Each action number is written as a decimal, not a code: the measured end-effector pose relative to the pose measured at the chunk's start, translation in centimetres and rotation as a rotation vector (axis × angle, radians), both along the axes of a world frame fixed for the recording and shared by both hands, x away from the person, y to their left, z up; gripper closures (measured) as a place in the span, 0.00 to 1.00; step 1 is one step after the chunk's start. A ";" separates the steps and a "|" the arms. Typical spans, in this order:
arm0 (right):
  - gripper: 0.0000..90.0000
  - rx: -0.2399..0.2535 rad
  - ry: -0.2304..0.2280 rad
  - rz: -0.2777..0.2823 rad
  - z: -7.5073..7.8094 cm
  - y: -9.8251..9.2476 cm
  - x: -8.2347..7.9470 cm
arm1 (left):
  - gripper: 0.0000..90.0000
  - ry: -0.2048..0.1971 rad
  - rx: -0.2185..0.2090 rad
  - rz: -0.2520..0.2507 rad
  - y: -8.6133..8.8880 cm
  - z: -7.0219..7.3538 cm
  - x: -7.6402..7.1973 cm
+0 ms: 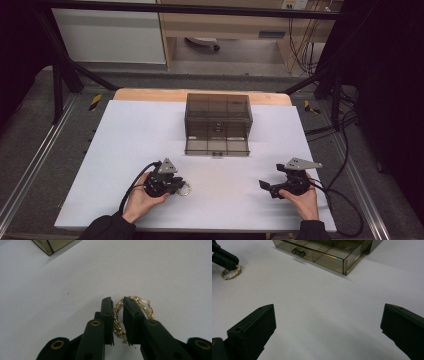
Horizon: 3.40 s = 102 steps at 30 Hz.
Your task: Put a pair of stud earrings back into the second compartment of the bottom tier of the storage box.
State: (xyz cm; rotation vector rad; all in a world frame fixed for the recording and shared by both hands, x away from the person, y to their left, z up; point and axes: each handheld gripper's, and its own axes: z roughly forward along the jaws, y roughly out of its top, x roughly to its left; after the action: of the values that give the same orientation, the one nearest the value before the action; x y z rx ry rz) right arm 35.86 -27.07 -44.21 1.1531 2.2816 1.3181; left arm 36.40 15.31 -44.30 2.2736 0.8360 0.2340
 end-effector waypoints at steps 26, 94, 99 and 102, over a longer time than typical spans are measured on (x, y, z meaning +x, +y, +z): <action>0.01 0.005 0.001 0.000 0.0 0.0 0.0 | 0.96 -0.008 -0.047 0.021 1.1 1.6 0.1; 0.01 0.003 0.002 0.004 0.0 -0.1 -0.1 | 0.96 -0.088 -0.032 0.079 -9.4 6.1 11.3; 0.01 0.002 0.002 0.006 0.0 -0.1 0.0 | 0.96 -0.078 -0.027 0.085 -9.9 5.4 11.8; 0.01 0.006 0.004 0.004 0.0 -0.1 0.0 | 0.96 -0.070 -0.022 0.100 -10.3 4.8 12.2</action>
State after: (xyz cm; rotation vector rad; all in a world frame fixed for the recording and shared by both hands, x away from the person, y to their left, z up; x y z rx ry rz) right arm 35.81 -27.15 -44.20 1.1544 2.2854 1.3257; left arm 48.62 4.99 -39.52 2.1929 0.9125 0.3469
